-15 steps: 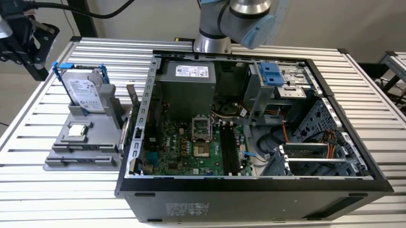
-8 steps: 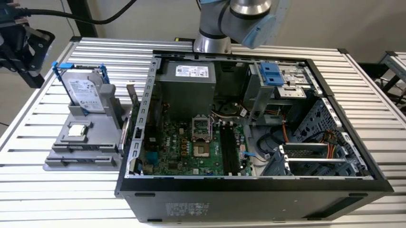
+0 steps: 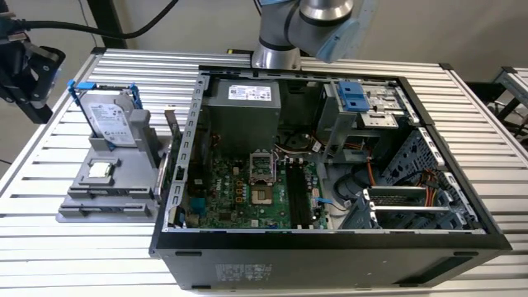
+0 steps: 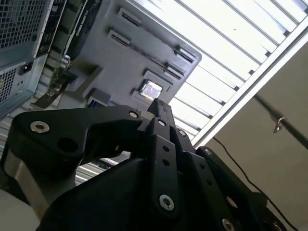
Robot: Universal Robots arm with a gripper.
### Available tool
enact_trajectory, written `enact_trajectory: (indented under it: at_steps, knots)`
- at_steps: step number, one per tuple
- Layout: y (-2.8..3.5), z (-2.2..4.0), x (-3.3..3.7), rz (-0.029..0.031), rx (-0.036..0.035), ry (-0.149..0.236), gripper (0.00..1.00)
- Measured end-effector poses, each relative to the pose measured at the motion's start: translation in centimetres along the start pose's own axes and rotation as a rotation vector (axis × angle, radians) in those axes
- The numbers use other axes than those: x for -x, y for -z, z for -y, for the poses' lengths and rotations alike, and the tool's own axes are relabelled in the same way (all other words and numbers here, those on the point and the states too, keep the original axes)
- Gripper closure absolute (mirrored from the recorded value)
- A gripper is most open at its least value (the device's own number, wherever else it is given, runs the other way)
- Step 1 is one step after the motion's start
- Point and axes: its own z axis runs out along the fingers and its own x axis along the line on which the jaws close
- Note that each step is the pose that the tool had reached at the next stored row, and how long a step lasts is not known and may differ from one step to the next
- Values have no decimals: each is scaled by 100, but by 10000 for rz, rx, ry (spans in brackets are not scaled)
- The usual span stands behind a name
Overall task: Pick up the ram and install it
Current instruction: 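Reach for the ram, then pick up the ram and move it above insertion slot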
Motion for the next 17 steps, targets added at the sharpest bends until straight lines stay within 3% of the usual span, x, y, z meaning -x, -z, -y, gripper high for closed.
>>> enact_trajectory:
  at_steps: [4, 17]
  knots:
    - [3, 56, 0, -1, 0, 0, 100]
    - [3, 63, 0, 0, 0, 0, 100]
